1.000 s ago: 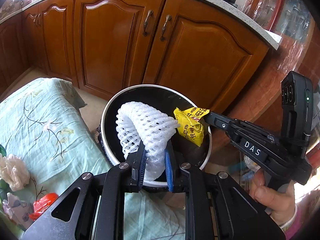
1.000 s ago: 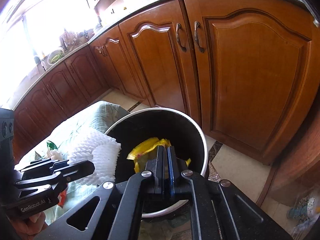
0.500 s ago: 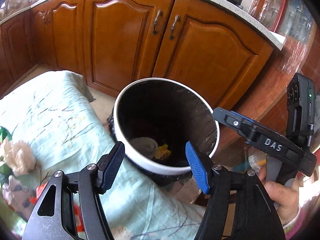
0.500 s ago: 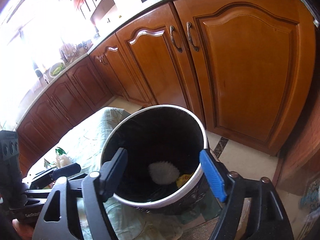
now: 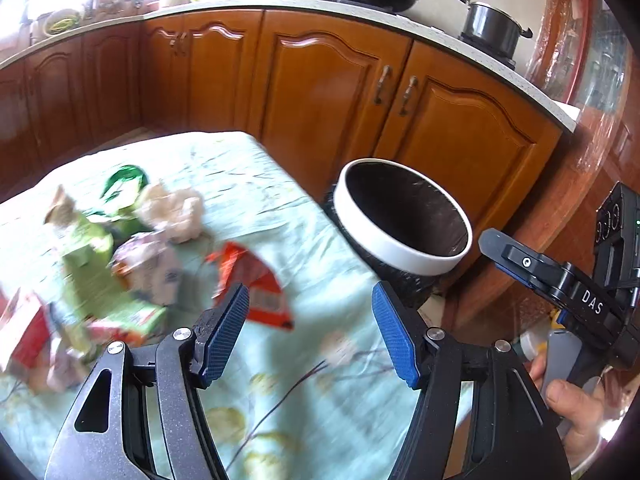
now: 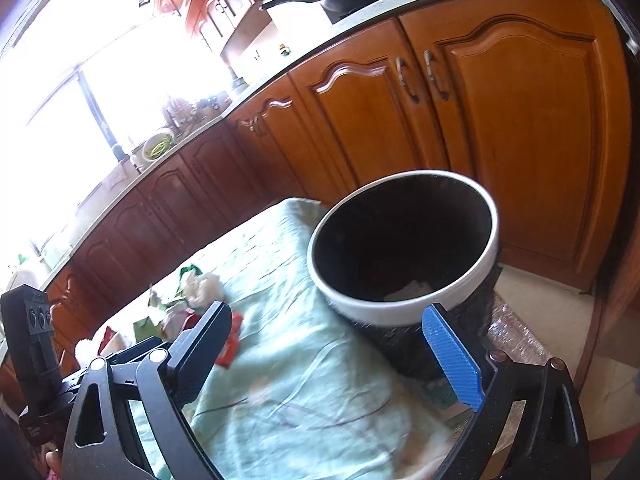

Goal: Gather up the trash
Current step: 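Move both tools back over the trash pile on the table, then grasp the crumpled wrapper with the left tool while the right tool grasps the red chip bag, then carry both items to the bin and open both tools to release them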

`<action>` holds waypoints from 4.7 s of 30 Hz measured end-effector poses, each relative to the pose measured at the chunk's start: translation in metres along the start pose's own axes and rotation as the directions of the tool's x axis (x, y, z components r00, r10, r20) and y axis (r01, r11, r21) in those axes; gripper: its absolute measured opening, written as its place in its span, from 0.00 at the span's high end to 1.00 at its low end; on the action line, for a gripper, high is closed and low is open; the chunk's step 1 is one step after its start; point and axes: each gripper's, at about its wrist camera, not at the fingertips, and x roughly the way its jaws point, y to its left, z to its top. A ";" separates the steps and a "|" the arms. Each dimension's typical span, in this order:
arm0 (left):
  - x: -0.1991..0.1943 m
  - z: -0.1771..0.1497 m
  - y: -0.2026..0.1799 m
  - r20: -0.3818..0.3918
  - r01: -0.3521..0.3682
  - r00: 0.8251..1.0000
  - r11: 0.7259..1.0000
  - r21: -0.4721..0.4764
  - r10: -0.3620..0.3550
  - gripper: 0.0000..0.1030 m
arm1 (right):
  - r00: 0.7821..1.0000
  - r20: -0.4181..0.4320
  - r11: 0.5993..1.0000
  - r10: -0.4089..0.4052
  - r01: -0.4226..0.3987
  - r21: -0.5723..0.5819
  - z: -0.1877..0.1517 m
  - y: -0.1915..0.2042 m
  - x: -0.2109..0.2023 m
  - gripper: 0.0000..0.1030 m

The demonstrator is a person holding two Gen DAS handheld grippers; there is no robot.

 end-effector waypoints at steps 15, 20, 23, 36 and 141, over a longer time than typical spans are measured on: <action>-0.057 -0.042 0.083 0.038 -0.120 0.991 0.982 -0.146 0.126 0.37 | 0.991 -0.079 0.989 0.108 -0.115 -0.095 -0.037 0.064 0.008 0.05; -0.065 -0.047 0.100 0.045 -0.157 0.985 0.974 -0.164 0.166 0.37 | 0.988 -0.103 0.979 0.115 -0.130 -0.159 -0.047 0.088 0.017 0.03; -0.065 -0.047 0.111 0.037 -0.181 0.981 0.969 -0.167 0.189 0.37 | 0.984 -0.138 0.973 0.108 -0.133 -0.187 -0.049 0.101 0.030 0.03; -0.040 -0.047 0.138 -0.034 -0.219 0.976 0.963 -0.158 0.217 0.37 | 0.967 -0.234 0.970 0.103 -0.150 -0.192 -0.045 0.121 0.090 0.04; 0.114 0.082 -0.086 -0.101 0.168 0.983 0.973 0.156 -0.154 0.77 | 0.988 -0.104 0.992 -0.114 0.118 0.037 0.073 -0.071 0.045 0.77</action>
